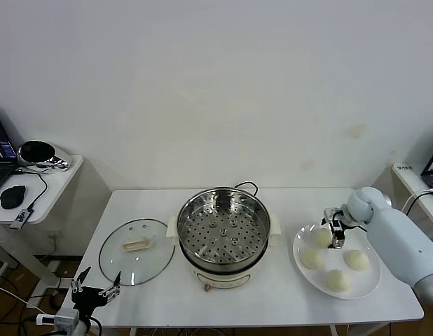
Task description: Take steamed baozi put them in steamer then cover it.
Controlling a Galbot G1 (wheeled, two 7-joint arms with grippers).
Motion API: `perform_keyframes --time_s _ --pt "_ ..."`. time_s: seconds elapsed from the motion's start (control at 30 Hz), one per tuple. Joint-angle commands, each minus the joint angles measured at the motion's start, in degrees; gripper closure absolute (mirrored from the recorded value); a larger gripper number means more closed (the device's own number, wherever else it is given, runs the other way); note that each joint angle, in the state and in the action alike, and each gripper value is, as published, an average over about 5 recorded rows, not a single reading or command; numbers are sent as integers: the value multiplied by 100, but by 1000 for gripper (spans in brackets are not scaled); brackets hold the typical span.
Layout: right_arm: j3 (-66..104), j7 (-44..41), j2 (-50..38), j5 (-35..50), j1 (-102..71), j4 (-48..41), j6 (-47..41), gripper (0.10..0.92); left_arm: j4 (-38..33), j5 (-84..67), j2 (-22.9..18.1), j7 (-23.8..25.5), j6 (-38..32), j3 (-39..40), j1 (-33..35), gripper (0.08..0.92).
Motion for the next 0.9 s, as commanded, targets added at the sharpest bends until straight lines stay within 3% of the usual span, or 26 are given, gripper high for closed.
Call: perform_keyframes --time_s 0.03,0.27,0.63,0.9 --pt "-8 15 9 21 9 -19 -3 365 16 7 3 -3 -7 18 -1 177" --pt "13 -51 -131 227 16 127 -60 473 18 11 7 -4 -6 40 -14 177" --pt "-768 -594 -691 1501 1336 1188 -352 488 -40 58 -6 -29 -22 65 -16 177" --pt "-2699 -1098 281 2869 3915 711 -402 488 -226 62 -31 -75 -39 38 98 177"
